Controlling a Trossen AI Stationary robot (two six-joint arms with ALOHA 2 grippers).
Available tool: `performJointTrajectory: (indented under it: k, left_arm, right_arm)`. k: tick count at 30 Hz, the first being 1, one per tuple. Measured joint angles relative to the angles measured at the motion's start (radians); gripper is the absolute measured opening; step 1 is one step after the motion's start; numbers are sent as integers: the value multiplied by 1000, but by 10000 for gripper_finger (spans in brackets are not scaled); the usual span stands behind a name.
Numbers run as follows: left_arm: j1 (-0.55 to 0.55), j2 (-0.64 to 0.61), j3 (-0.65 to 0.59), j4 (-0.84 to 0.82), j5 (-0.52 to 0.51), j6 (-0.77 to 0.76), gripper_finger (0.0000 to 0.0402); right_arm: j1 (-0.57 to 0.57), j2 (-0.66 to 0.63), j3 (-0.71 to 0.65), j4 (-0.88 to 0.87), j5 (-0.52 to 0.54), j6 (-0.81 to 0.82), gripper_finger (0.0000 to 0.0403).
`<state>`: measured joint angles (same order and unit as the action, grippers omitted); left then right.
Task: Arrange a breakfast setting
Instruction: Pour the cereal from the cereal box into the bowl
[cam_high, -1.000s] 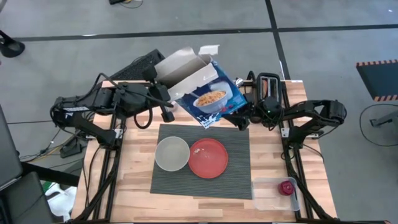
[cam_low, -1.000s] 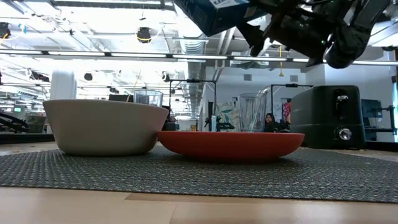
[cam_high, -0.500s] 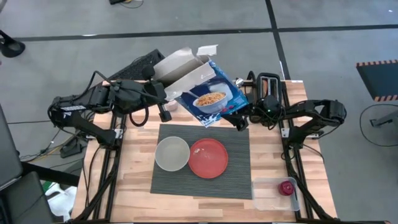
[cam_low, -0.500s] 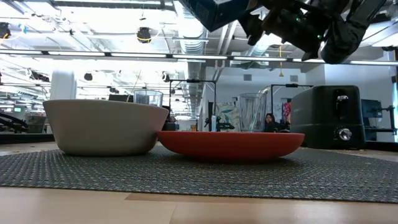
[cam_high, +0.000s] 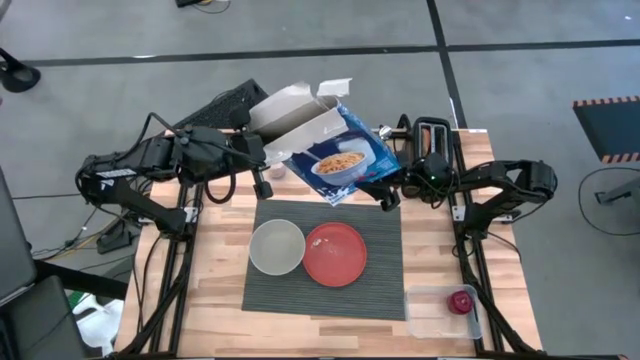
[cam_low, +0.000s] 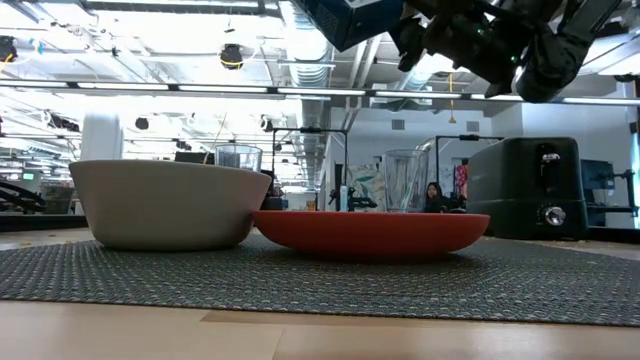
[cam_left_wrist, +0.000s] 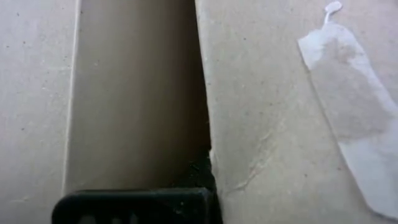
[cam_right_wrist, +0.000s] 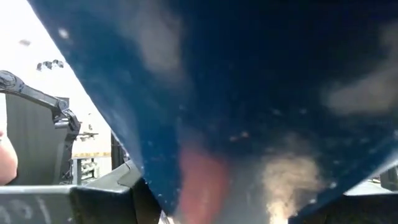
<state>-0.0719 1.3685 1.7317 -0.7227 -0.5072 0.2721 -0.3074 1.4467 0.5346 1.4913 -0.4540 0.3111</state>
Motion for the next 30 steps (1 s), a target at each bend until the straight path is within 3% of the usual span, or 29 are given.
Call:
performJointTrajectory:
  k: [6, 13, 17, 21, 27, 30]
  left_arm:
    - [1, 0, 0, 0, 1, -8, 0]
    - [0, 1, -2, 0, 10, -23, 0]
    - [0, 1, -2, 0, 12, -24, 0]
    - [0, 1, -2, -1, 12, -40, 0]
    - [-21, -2, -3, -8, 18, -53, 0]
    - [-32, -10, 19, -51, 105, -69, 0]
  right_arm:
    - [2, -1, 9, -9, 45, 60, 338]
    - [33, -4, 30, 8, 64, -39, 377]
    - [30, -4, 34, 1, 64, -54, 359]
    - [25, -3, 30, -1, 58, -72, 297]
    - [23, -11, 2, -2, 55, -78, 296]
    - [13, -27, -12, -18, 19, -79, 296]
